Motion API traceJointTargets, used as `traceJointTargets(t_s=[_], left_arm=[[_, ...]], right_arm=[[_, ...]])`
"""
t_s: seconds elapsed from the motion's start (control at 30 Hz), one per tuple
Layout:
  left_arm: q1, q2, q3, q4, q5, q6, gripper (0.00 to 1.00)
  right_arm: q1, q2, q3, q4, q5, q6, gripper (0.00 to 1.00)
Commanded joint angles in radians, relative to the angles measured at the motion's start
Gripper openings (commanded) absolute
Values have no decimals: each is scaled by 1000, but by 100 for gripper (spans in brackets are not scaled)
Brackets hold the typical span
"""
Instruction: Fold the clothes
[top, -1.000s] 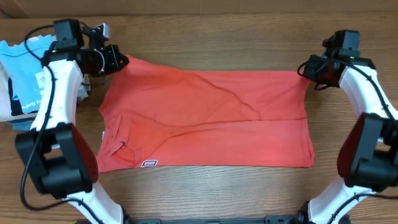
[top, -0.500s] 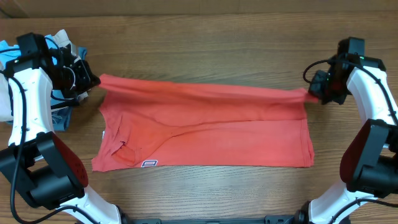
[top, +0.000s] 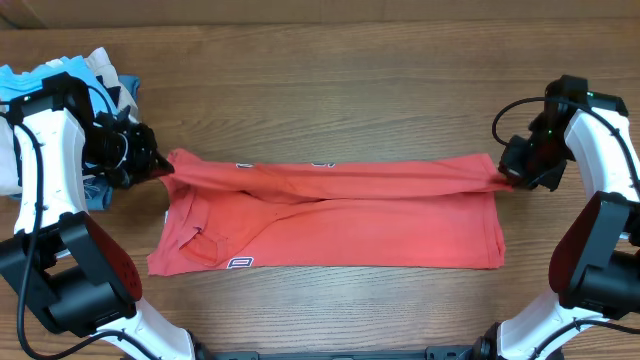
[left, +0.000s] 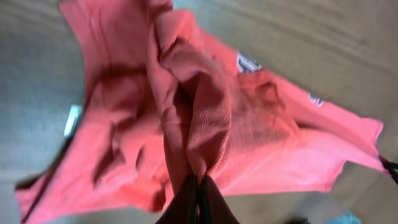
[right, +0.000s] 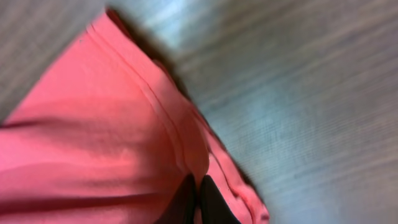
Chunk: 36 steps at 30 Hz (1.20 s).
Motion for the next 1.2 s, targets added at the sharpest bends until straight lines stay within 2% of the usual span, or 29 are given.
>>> traceJointTargets(t_s=[0.0, 0.17, 0.33, 0.77, 1.17], left_arm=[[0, -23, 15, -24, -59, 38, 4], [1, -23, 15, -59, -130, 33, 4], [1, -23, 15, -97, -272, -26, 4], [-9, -23, -3, -116, -269, -26, 4], [-32, -23, -175, -87, -305, -40, 4]], right_arm=[[-7, -31, 24, -37, 2, 12, 5], [-8, -31, 24, -99, 4, 12, 6], [-8, -31, 24, -126, 56, 12, 8], [-8, -31, 19, -207, 59, 11, 9], [-8, -31, -63, -164, 73, 9, 10]])
